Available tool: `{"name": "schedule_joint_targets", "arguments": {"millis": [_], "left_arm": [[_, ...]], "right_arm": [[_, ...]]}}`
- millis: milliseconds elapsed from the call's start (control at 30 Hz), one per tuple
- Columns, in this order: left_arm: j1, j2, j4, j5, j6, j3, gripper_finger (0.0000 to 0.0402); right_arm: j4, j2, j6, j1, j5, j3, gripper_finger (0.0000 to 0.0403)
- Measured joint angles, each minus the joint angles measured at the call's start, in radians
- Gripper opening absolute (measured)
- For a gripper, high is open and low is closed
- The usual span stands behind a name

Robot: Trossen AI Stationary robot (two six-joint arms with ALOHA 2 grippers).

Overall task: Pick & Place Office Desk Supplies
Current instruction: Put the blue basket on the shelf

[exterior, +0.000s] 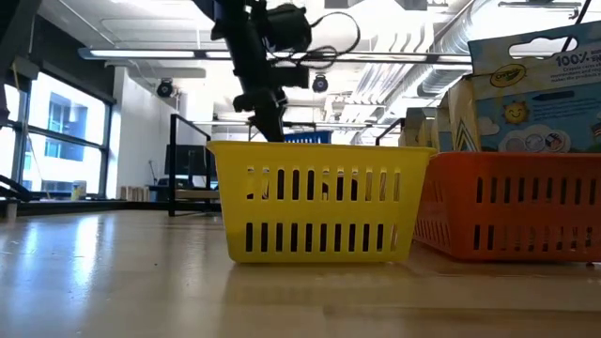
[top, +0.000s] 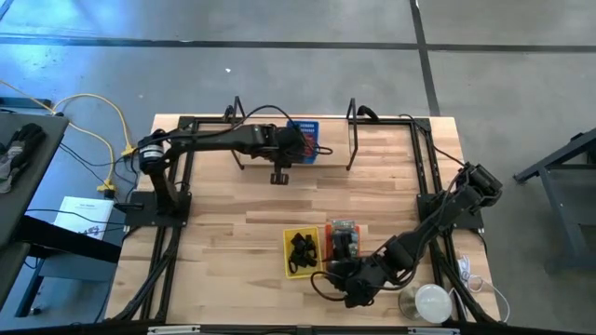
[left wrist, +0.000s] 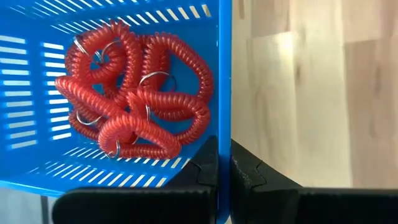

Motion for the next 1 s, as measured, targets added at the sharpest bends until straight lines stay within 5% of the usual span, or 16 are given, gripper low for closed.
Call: {"name": "schedule_joint_targets", "arguments": {"millis": [1000], "left_arm": [[0.000,0.015,-0.039,-0.064,-0.074,0.000,0.0066]], "right_arm": [[-0.008,0.000,-0.001,-0.009,0.001,0.000,0.0183]]}}
